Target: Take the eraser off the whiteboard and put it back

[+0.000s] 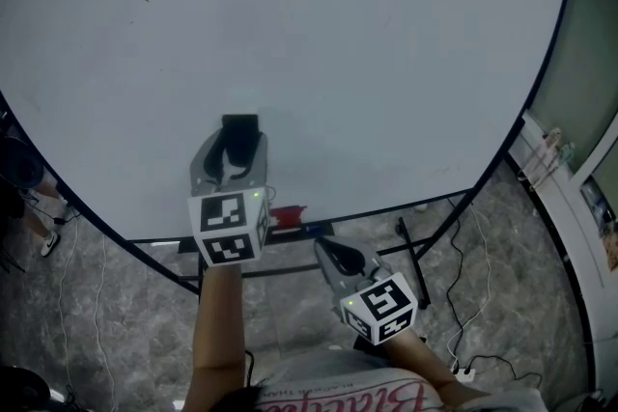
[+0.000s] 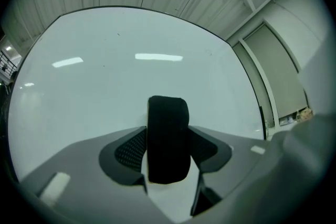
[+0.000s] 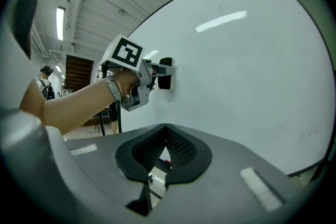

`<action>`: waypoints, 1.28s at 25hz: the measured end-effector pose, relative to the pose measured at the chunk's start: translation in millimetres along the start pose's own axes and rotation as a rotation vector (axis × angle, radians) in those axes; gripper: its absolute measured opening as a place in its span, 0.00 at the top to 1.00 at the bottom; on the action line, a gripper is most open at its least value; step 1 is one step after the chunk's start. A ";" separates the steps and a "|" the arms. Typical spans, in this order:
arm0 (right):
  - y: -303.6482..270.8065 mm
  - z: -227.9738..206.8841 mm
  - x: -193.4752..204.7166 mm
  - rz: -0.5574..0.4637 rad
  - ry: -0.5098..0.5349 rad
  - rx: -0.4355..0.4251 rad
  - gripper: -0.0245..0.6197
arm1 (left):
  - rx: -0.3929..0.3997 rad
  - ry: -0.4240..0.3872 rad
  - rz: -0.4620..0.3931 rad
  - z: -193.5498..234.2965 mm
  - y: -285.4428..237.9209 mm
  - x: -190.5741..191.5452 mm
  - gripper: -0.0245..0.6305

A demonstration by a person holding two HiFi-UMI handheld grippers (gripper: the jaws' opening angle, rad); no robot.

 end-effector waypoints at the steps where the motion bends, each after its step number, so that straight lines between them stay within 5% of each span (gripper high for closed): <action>1: -0.1 -0.5 -0.2 0.000 0.000 0.002 0.96 | 0.003 0.005 0.007 0.3 -3.9 -0.2 0.60; 24: 3.6 1.1 1.5 -0.002 -0.002 0.009 0.96 | 0.004 -0.033 -0.002 -5.1 -2.8 -0.9 0.51; 29: 5.3 3.0 3.1 -0.003 -0.005 0.004 0.96 | -0.005 0.011 0.021 0.1 16.3 13.8 0.52; 32: 5.4 5.7 3.4 -0.001 0.000 -0.007 0.96 | 0.006 0.067 0.030 3.0 28.7 21.1 0.60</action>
Point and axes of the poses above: the fingertips, and each gripper's own axes: y backward along the fingers, z to its left, x out of its underside, the point moved 3 cm from there along y, backward along the fingers, and after that the axes turned 7 degrees about -x, right-handed, at the moved point
